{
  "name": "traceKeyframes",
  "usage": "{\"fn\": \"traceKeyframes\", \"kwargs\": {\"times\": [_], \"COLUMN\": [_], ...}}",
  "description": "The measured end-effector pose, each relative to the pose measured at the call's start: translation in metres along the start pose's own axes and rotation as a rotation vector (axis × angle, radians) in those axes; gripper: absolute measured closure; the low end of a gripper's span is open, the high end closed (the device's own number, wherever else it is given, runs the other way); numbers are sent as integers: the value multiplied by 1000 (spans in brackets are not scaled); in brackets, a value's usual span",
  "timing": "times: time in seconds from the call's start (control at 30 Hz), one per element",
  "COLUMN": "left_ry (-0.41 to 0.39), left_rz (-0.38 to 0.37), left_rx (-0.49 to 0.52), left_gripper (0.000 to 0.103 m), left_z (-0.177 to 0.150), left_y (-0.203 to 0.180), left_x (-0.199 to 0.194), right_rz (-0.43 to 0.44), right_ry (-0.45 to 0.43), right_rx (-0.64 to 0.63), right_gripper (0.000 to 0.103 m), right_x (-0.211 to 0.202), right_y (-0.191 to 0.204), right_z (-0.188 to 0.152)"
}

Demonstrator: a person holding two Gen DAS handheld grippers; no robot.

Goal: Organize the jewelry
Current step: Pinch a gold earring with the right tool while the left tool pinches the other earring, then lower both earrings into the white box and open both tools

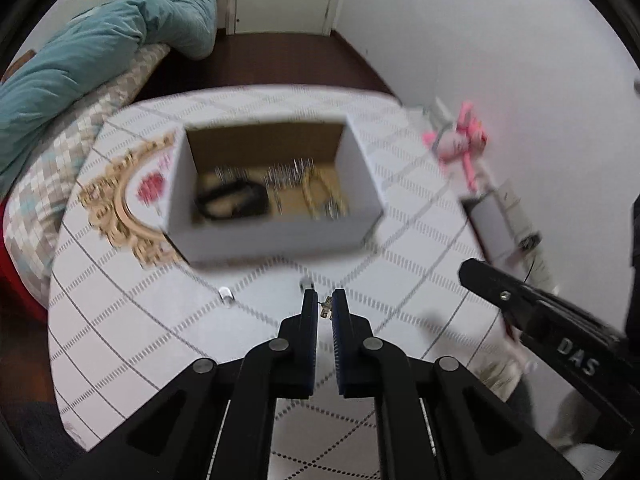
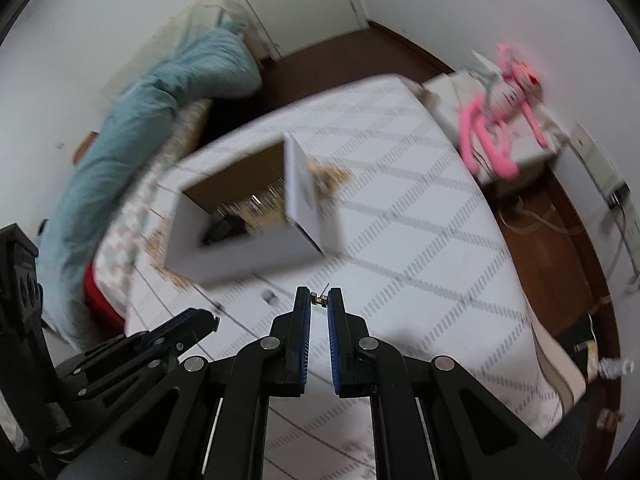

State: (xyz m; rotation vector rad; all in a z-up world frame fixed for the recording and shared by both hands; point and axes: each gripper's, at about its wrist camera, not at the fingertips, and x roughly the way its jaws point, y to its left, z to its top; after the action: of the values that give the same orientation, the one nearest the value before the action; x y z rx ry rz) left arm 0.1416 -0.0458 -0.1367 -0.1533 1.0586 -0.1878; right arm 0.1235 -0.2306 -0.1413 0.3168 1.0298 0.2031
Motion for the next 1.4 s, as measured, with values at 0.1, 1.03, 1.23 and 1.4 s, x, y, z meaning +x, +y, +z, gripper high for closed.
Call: {"fn": "traceKeyframes", "kwargs": {"times": [0.1, 1.03, 1.23, 1.4], "left_ry": [-44, 102, 45, 41], "left_rz": [-14, 246, 276, 315], "left_rx": [-28, -130, -115, -107], "left_gripper": [98, 35, 0, 0], "left_z": [28, 135, 125, 111], "left_y": [12, 89, 93, 94], "left_x": [-17, 55, 46, 43], "right_rz": [34, -127, -213, -270], "right_ry": [-32, 212, 185, 166], "right_rx": [-29, -209, -252, -269], "right_gripper": [94, 64, 5, 0], "right_x": [-2, 126, 119, 114], "right_y": [19, 68, 66, 63], "right_z": [30, 145, 130, 113]}}
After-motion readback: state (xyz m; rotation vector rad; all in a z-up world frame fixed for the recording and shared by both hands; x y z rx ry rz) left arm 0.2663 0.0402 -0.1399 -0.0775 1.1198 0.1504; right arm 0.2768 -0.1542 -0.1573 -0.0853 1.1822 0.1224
